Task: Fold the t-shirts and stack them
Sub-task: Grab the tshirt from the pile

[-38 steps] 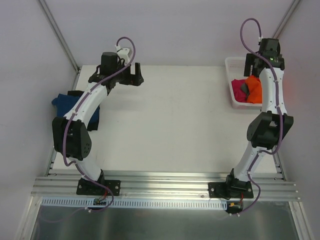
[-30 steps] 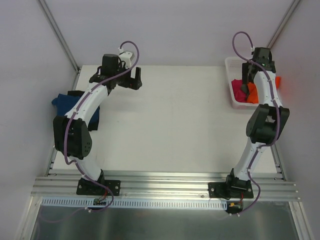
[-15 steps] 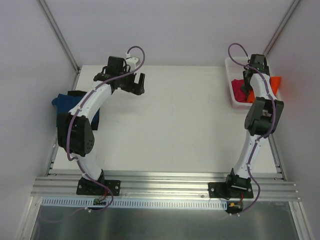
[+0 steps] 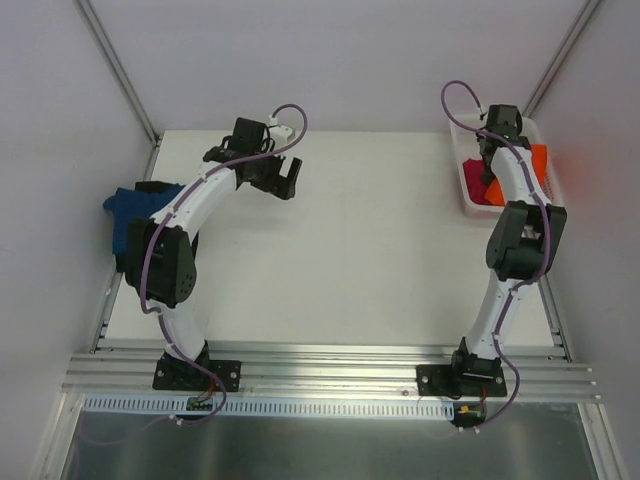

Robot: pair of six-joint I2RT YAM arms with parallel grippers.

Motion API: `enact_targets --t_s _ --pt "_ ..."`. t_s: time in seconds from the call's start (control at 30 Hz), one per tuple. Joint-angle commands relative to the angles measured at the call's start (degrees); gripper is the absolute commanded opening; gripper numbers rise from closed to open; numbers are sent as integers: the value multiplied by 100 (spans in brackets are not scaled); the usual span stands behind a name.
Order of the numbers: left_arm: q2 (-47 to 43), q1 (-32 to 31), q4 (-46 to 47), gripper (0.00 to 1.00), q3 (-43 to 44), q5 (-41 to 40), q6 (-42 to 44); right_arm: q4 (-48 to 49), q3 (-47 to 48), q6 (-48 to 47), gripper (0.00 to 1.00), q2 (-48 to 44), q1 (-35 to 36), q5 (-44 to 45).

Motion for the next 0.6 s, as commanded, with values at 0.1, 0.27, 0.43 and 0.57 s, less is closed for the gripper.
enact_targets --t_s 0.1,0.27,0.43,0.57 --pt "203 3 272 99 788 -1249 -255 1008 -491 -525 1 -1995 1191 -414" --pt "326 47 483 99 1650 -1689 -256 683 45 9 1 -2408 1570 -897" --pt "239 117 492 99 1862 -1803 -519 735 257 757 1 -3022 1728 -3110" --pt "177 231 615 99 1888 -2225 -660 675 265 1758 1 -3147 1886 -4096"
